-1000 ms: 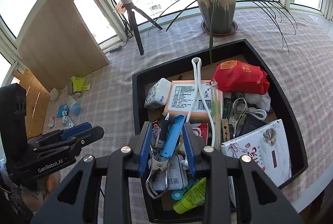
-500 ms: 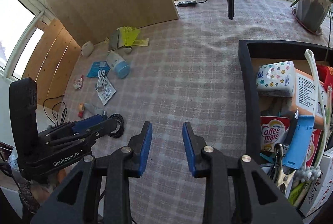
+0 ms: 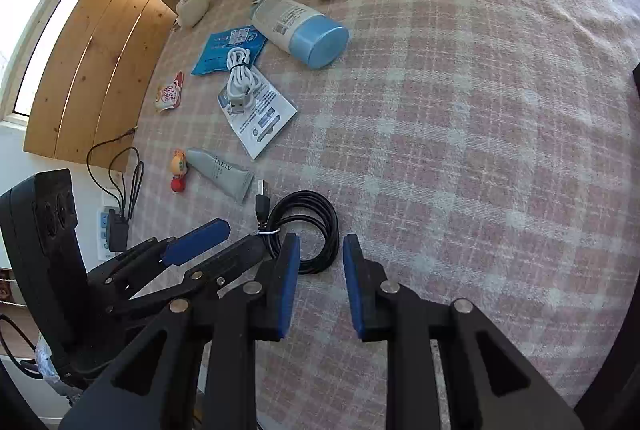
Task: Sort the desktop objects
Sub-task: 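Grasp the coiled black USB cable with both grippers, then carry the black cable to the black tray and release it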
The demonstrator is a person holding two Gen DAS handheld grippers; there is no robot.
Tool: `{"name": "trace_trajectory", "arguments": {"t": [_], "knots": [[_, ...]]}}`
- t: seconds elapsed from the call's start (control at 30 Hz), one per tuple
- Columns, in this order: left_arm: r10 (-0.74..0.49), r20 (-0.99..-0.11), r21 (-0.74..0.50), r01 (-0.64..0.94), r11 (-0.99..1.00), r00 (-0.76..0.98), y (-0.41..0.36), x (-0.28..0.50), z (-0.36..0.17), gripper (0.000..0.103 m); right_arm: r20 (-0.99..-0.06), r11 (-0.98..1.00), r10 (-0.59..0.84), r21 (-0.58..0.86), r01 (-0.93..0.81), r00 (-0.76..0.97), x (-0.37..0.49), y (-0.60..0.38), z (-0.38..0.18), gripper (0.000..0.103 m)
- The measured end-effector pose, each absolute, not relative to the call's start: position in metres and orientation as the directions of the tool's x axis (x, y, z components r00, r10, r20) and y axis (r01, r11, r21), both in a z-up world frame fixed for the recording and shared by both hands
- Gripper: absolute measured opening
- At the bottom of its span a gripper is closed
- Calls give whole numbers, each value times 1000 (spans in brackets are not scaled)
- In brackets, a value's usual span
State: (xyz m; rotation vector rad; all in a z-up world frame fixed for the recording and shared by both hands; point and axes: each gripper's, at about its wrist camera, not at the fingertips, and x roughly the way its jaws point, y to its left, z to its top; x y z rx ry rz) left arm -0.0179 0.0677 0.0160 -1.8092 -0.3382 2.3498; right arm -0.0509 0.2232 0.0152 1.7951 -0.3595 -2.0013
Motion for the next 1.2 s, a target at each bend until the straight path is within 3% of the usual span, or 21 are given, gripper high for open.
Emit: {"name": "trace_trajectory", "arguments": {"t": [0.47,0.53,0.63,0.73,1.2], "knots": [[306,-917,-294,-87,-952,-255,87,-18,2,41,-888,-886,-460,456,85,-27,-56,214,-12,19],[302,-915,-284,-106,-953,-267,92,-17,2,37,-890,-887,-456,451,96,-32,-56,214,-13,12],[266,-920,-241,-122,-963,-286,97,-15,3,30,-893,-892,-448,442,98,-51,-54,215,-12,11],[295,-909,-277,-102,-956,-293,94,-16,7,24,-894,-895,-443,436,99,-62,-51,219,-10,10],[339,-878,-288,-191,-938,-338,149,-22,53,24,-858,-878,-478,476,58,-189,-36,284,36,9]]}}
